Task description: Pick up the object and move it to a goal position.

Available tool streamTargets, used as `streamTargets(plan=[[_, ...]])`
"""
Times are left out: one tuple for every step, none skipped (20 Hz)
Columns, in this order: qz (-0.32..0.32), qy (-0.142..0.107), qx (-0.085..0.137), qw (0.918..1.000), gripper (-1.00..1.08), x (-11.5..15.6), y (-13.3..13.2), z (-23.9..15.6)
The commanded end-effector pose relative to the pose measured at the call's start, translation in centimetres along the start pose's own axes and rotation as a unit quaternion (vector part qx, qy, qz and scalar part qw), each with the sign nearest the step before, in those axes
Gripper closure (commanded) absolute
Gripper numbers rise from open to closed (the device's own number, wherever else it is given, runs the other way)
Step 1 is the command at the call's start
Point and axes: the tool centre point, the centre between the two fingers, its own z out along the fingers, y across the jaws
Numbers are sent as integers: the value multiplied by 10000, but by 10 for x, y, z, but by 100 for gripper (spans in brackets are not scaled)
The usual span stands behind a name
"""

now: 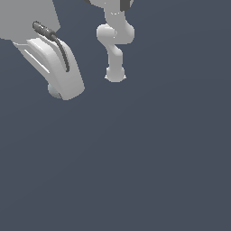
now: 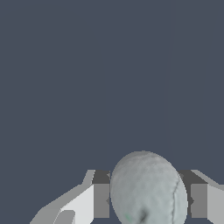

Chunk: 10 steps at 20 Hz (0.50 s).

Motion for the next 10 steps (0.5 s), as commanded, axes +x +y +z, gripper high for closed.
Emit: streamTargets(plan=[[-1, 0, 0, 10000, 108, 1, 0, -5], [-1, 0, 0, 10000, 108, 1, -1, -6], [-1, 0, 0, 10000, 108, 2, -1, -7], [-1, 0, 0, 10000, 108, 2, -1, -8], [-1, 0, 0, 10000, 108, 2, -1, -8], [-1, 0, 0, 10000, 108, 2, -1, -9], [-1, 0, 0, 10000, 108, 2, -1, -9], [-1, 0, 0, 10000, 108, 2, -1, -9], [-1, 0, 0, 10000, 108, 3, -1, -9], [-1, 0, 0, 10000, 108, 3, -1, -9]])
